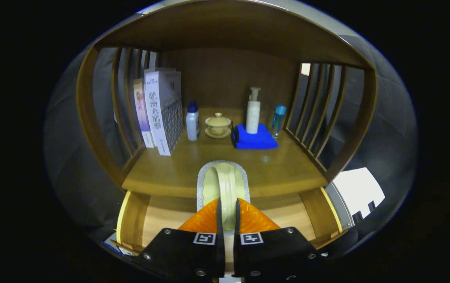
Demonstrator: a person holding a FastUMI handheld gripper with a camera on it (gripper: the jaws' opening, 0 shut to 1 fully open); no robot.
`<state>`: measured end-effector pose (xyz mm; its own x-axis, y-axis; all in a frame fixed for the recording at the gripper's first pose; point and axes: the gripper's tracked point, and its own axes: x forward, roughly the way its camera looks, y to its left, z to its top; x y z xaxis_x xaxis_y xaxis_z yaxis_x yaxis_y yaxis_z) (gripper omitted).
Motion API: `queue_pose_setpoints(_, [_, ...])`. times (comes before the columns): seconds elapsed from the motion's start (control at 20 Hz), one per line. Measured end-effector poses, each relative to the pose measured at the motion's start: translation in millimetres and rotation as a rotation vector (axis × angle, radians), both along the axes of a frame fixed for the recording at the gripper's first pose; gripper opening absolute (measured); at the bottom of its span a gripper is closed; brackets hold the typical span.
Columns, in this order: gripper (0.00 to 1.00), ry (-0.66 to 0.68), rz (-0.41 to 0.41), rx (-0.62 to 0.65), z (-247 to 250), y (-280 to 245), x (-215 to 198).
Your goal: Pull open the drawer, take out the items inside it, and place them on the countertop above the cabinet.
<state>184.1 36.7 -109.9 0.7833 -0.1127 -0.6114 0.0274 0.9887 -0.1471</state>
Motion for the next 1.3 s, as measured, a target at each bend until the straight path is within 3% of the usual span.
queue_pose_setpoints(0.3, [0.09,-0.021,0.054,-0.091,-7.9,0.3,66.7])
queue_pose_setpoints(0.7, [0.13,0.032,0.023,-0.104,-30.5,-23.6,112.0])
queue_pose_setpoints(0.95, [0.2,0.06,0.007,-0.051,-39.7,-28.6,127.4])
queue_pose_setpoints(1.25, [0.33,0.029,0.048,-0.007,-35.4,-19.0,126.6])
queue_pose_setpoints(1.3, [0.45,0.009,0.052,-0.005,-31.5,-18.4,122.2])
